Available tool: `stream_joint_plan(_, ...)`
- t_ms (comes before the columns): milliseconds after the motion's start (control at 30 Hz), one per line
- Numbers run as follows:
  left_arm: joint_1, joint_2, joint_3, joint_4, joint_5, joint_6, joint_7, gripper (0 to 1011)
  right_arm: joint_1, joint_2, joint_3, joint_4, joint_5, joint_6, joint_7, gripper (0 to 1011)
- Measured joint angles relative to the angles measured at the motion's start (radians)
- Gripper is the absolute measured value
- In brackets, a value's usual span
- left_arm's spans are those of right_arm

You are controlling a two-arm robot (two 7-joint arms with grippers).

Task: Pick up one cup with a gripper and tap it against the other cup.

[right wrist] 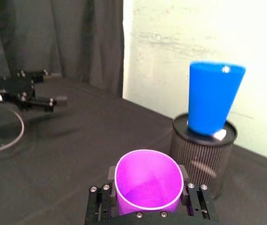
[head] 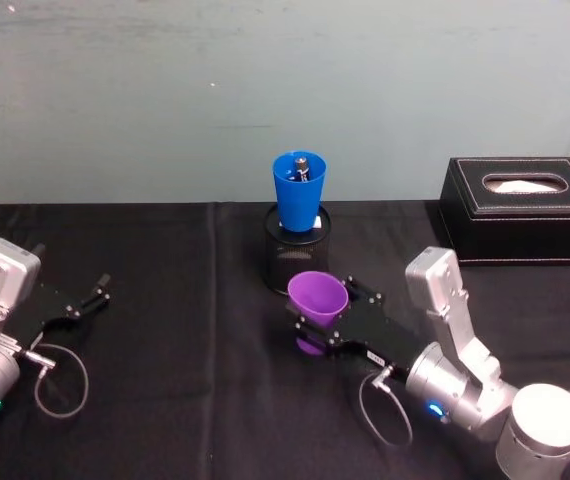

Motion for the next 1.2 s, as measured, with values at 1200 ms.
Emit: stream_joint_plan(1200, 0.000, 0.000, 0.000, 0.000, 0.000, 0.000, 0.000, 1000, 0.055, 0.092, 0.014, -0.333, 0.105, 0.343, 0.015, 735)
